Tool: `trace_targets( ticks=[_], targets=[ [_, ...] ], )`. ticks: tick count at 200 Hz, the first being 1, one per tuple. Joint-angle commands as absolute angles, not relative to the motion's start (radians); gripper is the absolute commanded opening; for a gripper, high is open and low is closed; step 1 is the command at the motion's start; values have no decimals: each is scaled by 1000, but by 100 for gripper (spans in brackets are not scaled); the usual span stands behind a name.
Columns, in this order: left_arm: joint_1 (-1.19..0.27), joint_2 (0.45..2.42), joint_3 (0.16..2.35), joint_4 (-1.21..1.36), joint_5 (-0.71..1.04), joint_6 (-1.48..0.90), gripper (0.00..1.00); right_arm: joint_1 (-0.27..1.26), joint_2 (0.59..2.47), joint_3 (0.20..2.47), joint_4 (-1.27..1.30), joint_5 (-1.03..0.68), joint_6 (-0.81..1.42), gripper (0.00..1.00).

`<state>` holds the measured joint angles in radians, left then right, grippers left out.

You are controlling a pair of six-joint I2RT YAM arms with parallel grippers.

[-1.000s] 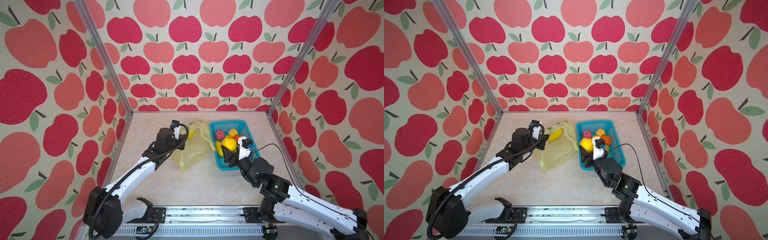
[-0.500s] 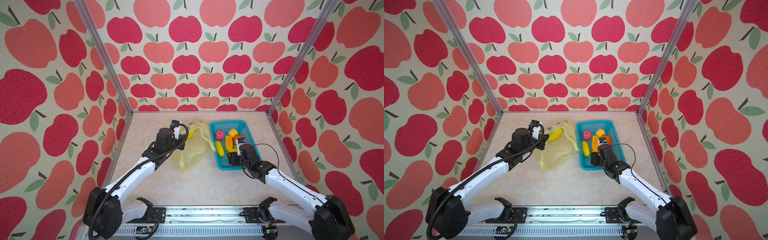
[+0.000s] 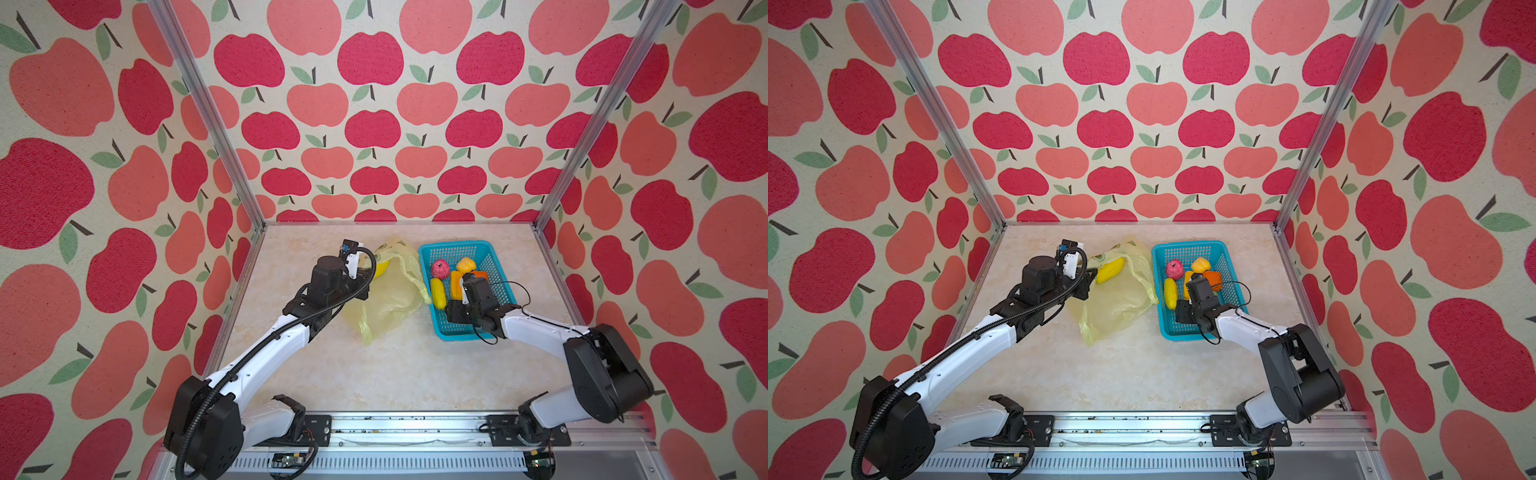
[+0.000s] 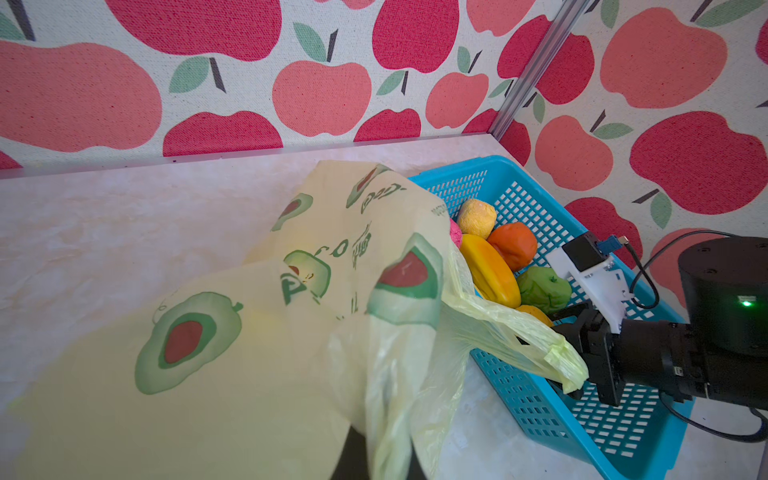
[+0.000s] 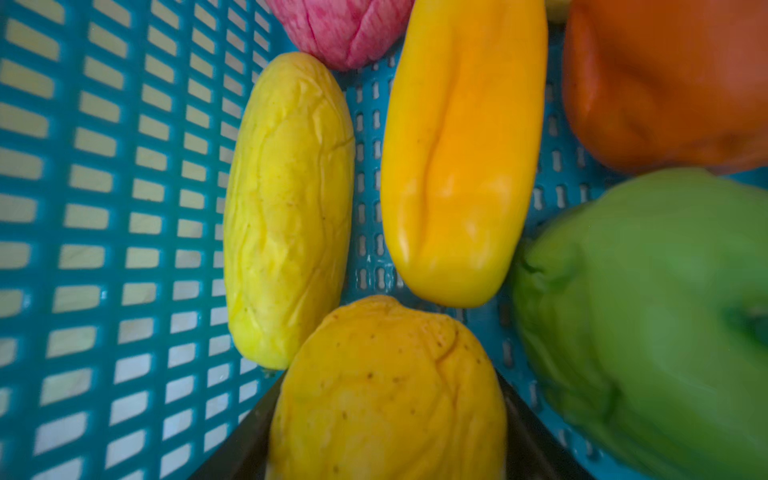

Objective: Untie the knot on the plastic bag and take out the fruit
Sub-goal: 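Open the right gripper to drop the round yellow fruit, then move the right gripper back into the bag onto the small yellow melon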

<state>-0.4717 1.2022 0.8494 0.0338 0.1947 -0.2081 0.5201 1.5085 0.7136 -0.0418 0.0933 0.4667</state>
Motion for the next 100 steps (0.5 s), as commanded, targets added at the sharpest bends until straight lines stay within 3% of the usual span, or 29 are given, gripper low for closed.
trace_targets(
  ticks=[1,54,100],
  targets=[
    [-469,1184,867,20,198,-184,0,514,1543,766,-29,138,471,39],
    [-469,1186,871,21,201,-178,0,519,1494,769,-43,201,447,78],
    [-469,1187,874,19,203,-178,0,583,1316,756,-100,285,420,86]
  ],
)
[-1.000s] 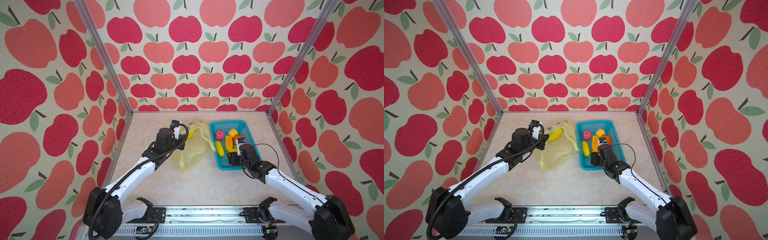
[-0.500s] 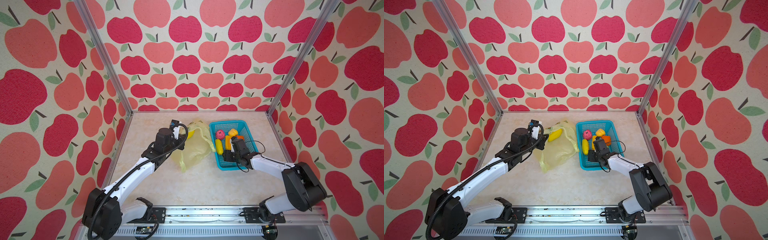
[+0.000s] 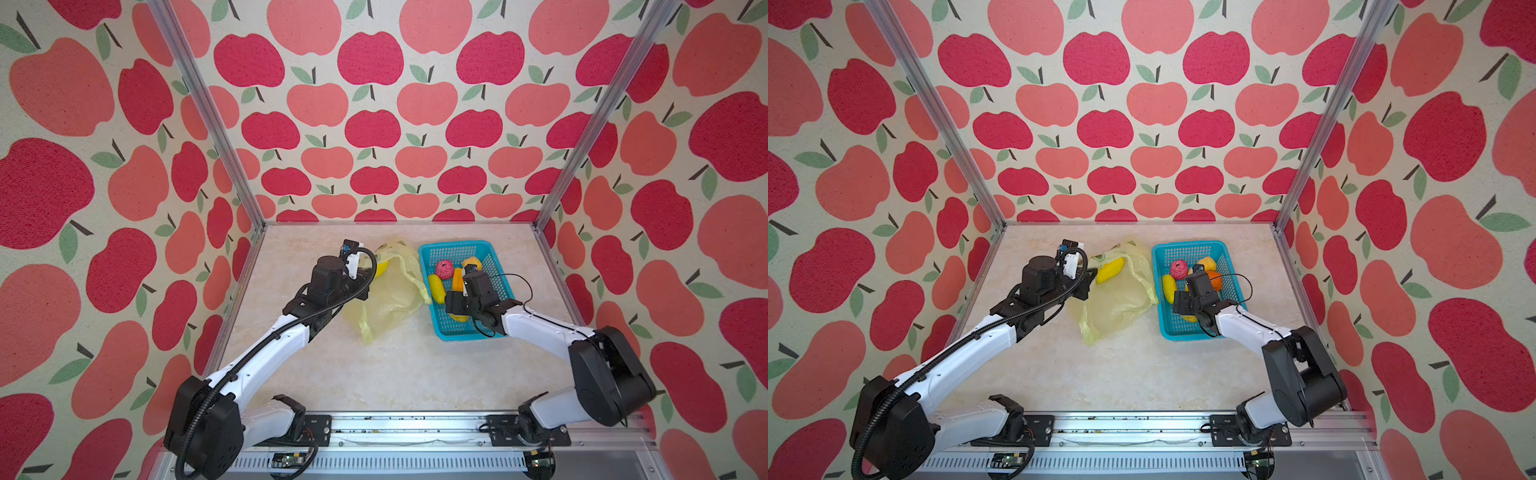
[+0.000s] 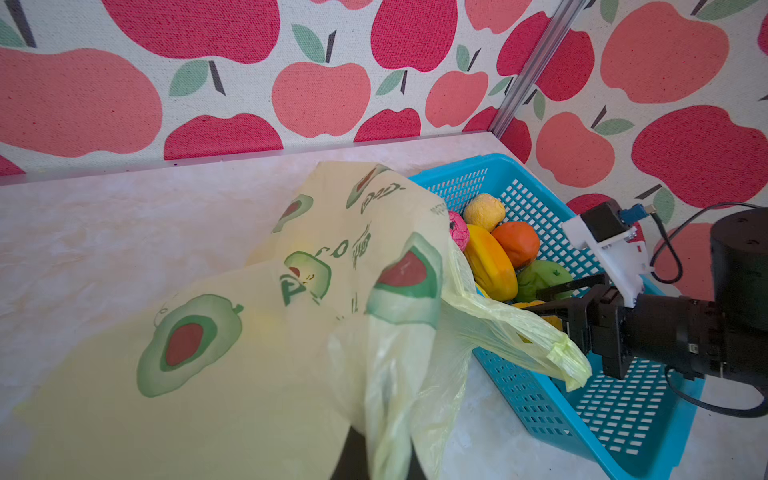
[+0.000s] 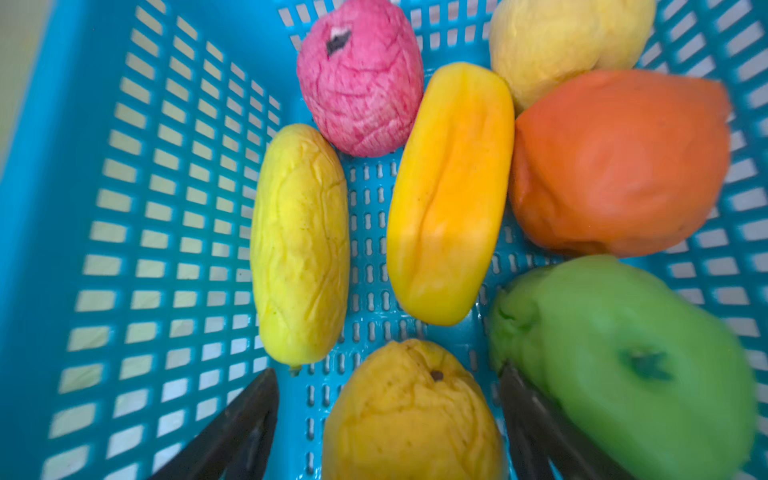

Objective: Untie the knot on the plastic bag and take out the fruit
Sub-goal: 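Move the right gripper back into the bag onto the small yellow melon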

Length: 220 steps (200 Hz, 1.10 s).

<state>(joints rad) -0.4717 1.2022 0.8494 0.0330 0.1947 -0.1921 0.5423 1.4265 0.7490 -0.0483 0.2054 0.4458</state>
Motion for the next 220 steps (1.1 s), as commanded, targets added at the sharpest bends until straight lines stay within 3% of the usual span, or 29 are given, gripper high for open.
trace_targets(
  ticks=[1,29,76,131,203,220],
  targets=[
    [-469,1186,873,20,204,-178,0,585,1312,756,-102,288,419,86],
    [-469,1185,874,18,204,-178,0,684,1153,753,-157,384,405,83],
    [-471,1184,877,20,212,-181,0,973,1046,747,-60,465,375,65],
    [-472,1183,883,18,219,-187,0,1187,1388,839,197,493,375,57],
    [-486,1190,899,26,251,-189,0,1051,1817,917,634,370,645,53],
    [-491,1198,904,32,260,-189,0,1014,1891,941,702,350,734,57]
  ],
)
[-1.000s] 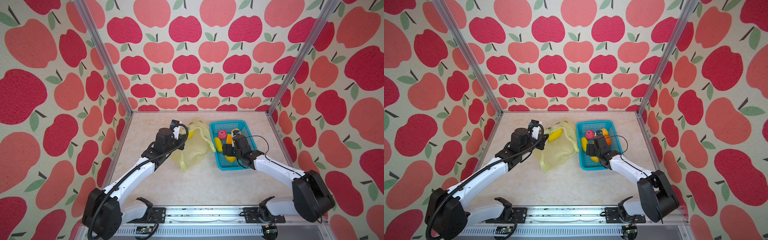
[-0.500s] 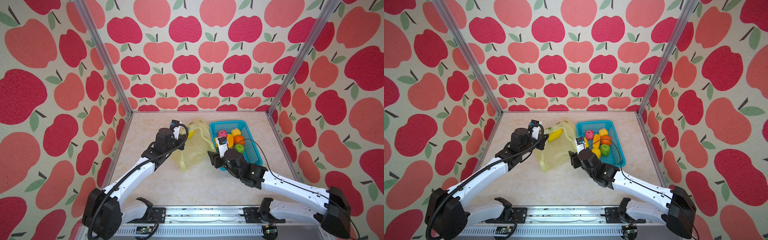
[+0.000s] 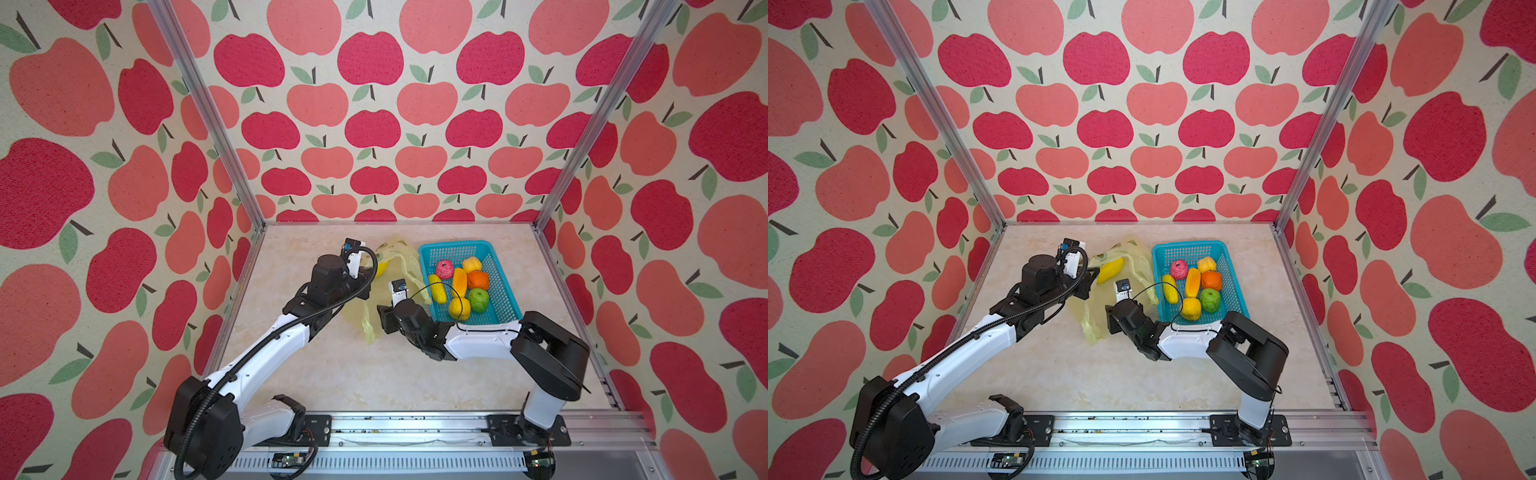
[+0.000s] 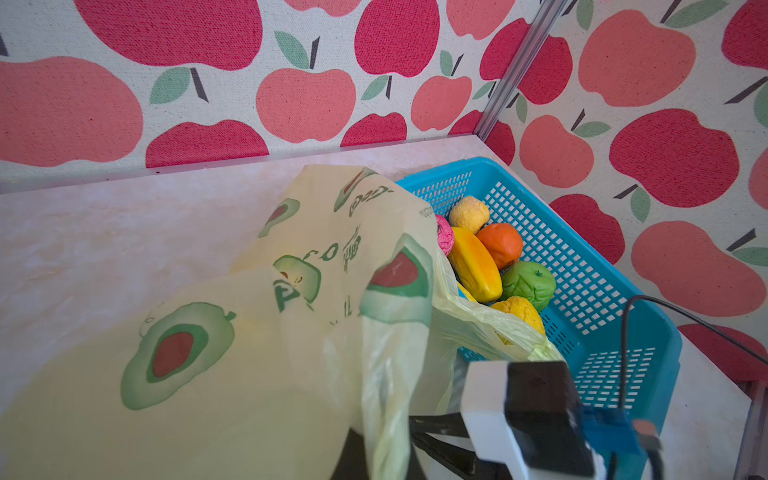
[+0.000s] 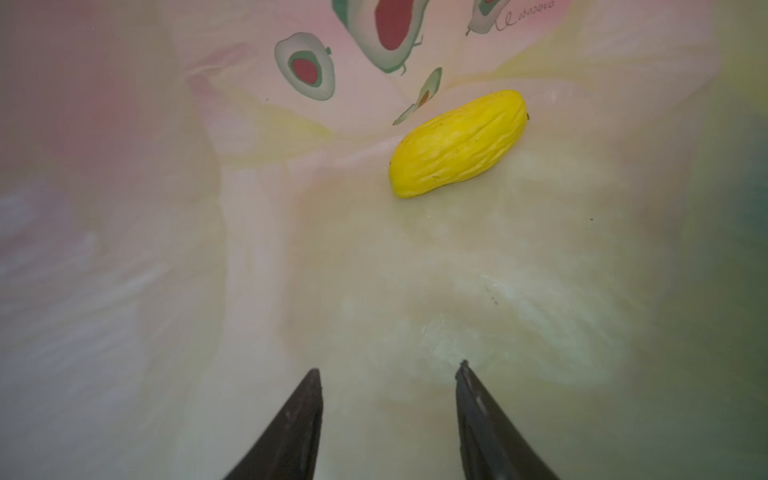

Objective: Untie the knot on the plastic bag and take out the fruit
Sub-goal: 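Move the right gripper back into the bag onto the small yellow melon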

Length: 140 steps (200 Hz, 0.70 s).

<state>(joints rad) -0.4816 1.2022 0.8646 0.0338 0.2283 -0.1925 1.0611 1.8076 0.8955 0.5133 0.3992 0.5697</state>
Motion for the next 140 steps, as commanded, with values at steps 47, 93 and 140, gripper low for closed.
trace_targets(
  ticks=[47,93,140],
  targets=[
    [-525,1224,932,14,265,-175,0,919,2090,1050,843,234,946,69],
    [-550,1230,932,20,275,-170,0,902,2203,1221,739,249,987,80],
    [-559,1225,923,25,286,-163,0,908,2286,1379,597,274,966,87]
  ],
)
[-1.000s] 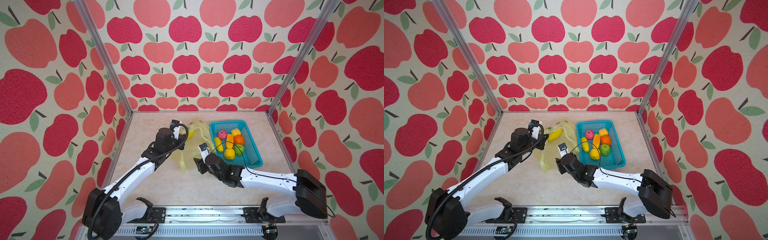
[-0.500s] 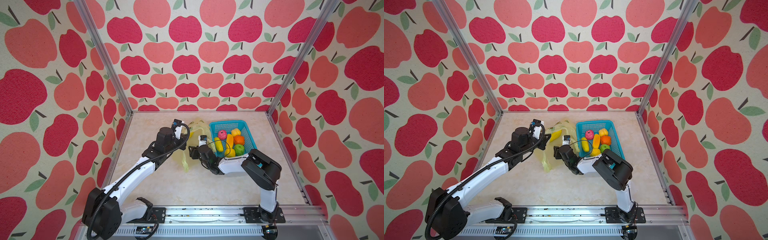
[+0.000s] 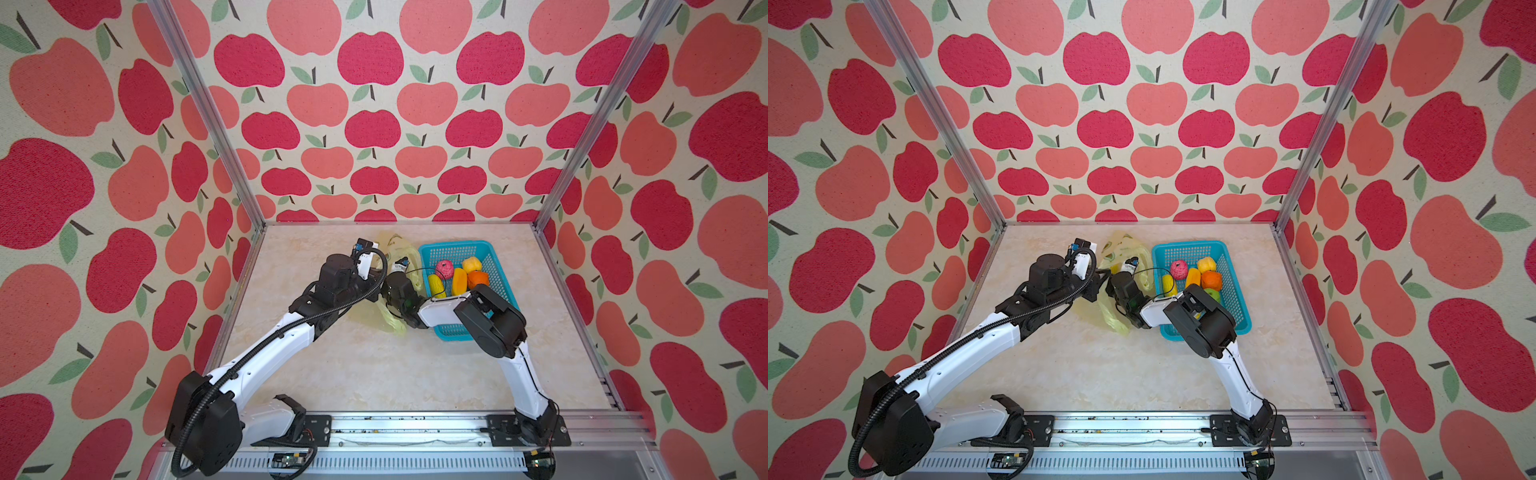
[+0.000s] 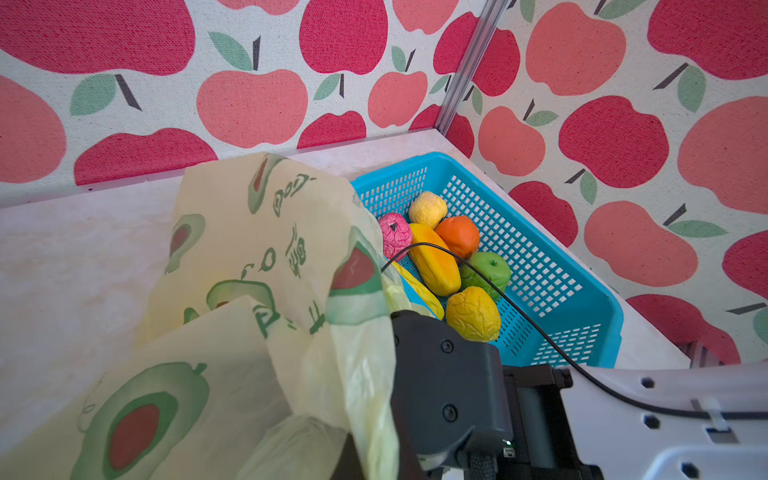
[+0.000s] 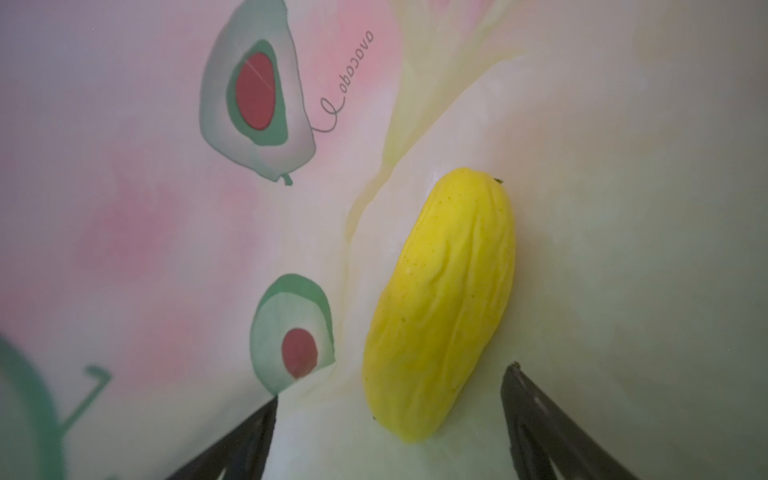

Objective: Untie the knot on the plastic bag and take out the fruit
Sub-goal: 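Move the right gripper back into the bag onto the small yellow melon, then grasp the small yellow melon with the right gripper and lift it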

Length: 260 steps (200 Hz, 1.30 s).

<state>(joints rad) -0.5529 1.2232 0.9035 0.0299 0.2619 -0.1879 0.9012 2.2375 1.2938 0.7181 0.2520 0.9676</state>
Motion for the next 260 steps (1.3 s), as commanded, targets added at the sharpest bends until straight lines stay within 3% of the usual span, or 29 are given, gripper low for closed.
trace_targets(
  ticks=[1,56,104,205,260],
  targets=[
    [-560,1225,923,26,286,-163,0,908,2287,1384,588,278,963,87],
    [-560,1203,906,41,301,-164,0,920,2383,1578,317,436,887,88],
    [-556,1181,892,43,258,-168,0,919,2371,1554,311,501,841,74],
    [-487,1228,874,58,235,-223,0,979,2114,1183,646,606,659,34],
    [-476,1254,869,70,228,-226,0,1029,1943,933,858,539,627,23]
  ],
)
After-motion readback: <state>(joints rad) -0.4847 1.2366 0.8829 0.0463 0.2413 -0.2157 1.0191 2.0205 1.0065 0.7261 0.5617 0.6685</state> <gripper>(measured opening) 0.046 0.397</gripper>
